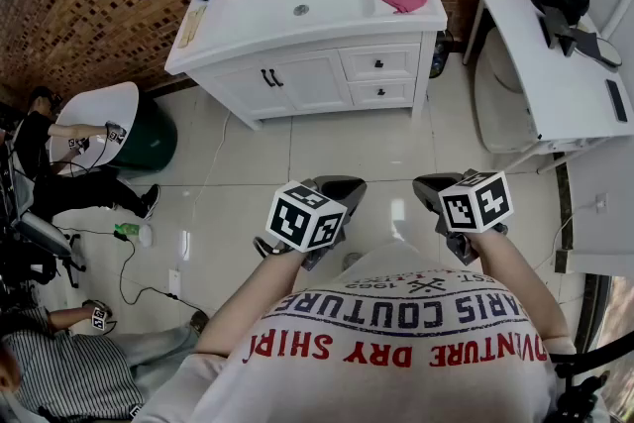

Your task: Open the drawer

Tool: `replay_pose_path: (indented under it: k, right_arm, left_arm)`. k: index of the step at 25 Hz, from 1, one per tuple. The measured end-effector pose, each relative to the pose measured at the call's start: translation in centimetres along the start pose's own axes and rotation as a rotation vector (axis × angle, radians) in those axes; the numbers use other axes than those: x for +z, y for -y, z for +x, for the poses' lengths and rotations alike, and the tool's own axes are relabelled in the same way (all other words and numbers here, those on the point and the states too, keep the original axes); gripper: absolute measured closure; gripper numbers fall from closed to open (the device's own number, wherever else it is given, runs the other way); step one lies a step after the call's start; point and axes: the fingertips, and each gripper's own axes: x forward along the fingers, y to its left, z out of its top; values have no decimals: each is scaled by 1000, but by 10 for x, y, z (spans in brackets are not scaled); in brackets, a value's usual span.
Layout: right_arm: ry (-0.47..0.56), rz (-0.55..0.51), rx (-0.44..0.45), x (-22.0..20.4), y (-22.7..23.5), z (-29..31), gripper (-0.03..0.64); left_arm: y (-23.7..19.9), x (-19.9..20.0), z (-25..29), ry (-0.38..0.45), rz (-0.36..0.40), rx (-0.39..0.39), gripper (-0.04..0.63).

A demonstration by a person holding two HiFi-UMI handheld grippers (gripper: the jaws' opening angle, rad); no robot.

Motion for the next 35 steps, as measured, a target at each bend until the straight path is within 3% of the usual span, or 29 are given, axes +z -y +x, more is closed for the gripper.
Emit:
replay_pose_path:
  k: [5,10,16,23,29,35]
  right_arm:
    - [-14,33,59,-12,10,-4,609]
    - [-33,32,41,-19,29,2,609]
    - [-21,44,53,-4,39,27,609]
    - [-40,76,22,43,64,80,609]
    - [-41,97,-22,118,88,154,609]
    - [-73,95,-77,186,103,201,609]
  left_arm:
    - [9,-4,16,3,-15,19,600]
    - [7,-14,28,-6,-48,22,600]
    - [-23,-14,41,-8,-97,2,600]
    - [-95,8,64,-37,-98,-46,600]
    - [-199,41,83,-35,-165,-115,600]
    - [-276,76,93,-64,-157,-163,600]
